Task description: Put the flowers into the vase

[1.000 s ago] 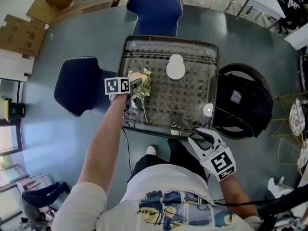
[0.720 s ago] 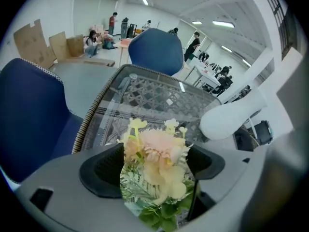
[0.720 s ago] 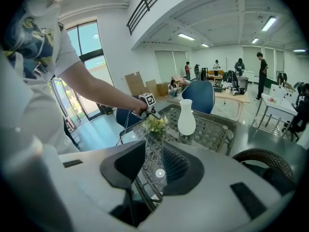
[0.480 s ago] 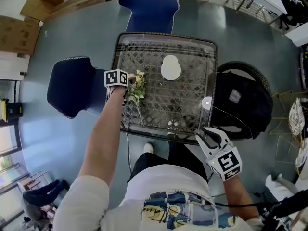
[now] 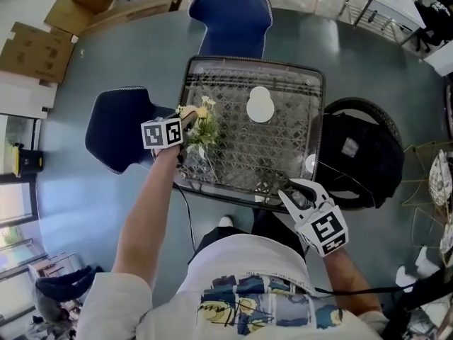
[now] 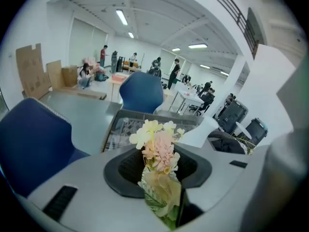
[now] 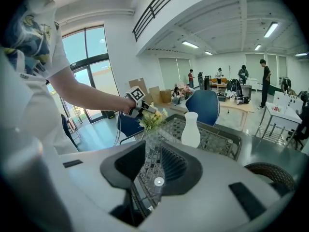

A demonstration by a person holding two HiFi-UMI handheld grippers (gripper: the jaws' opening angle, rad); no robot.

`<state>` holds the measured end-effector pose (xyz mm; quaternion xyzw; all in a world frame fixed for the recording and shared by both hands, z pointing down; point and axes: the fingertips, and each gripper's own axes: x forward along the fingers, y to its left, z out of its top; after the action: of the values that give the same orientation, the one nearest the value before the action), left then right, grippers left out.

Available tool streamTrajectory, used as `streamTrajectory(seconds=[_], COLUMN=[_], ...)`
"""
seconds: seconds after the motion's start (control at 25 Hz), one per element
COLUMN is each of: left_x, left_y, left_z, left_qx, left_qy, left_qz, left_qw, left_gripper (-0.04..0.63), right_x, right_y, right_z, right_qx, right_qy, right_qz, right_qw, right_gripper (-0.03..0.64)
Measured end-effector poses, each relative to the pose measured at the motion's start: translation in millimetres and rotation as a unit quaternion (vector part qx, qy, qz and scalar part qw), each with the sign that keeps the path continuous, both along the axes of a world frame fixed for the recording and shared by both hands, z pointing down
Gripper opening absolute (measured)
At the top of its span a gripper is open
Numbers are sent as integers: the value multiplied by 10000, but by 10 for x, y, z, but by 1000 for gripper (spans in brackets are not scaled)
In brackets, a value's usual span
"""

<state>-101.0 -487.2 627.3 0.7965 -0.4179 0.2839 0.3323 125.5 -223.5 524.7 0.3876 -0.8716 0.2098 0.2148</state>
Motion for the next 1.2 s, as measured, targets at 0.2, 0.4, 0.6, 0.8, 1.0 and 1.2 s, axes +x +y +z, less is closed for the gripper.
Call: streamTrajectory(seconds=[0.2, 0.4, 0.6, 0.8, 1.0, 1.2], left_x=[264, 803, 1361, 1786, 2048, 2264], left_y=[-5, 16, 7, -35, -89, -159], left_z=[-1087, -2205, -2935, -3155, -3082, -2883], left_qx=[1203, 2587, 3600, 4111, 4330, 4515], left_qy=[228, 328, 383, 371, 473, 485], left_qz=[301, 875, 1240, 1368, 1374, 1392], left_qw=[9920, 9614, 9239, 9005, 8896, 8800], left_gripper=[150, 150, 150, 150, 150, 150], right_x=[-53, 7, 75, 247, 407, 605], right_y=[0, 48, 173, 214, 291, 363], right_z=[-190, -282, -254, -248, -268, -168], right_qx=[261, 407, 398, 431, 409, 280], right_qy=[8, -4, -29, -36, -2, 43], right_qz=[-71, -11, 43, 233, 434, 593], right_qw=[9996, 9992, 9992, 9988, 9982, 9978], right_gripper=[98, 98, 98, 98, 98, 98])
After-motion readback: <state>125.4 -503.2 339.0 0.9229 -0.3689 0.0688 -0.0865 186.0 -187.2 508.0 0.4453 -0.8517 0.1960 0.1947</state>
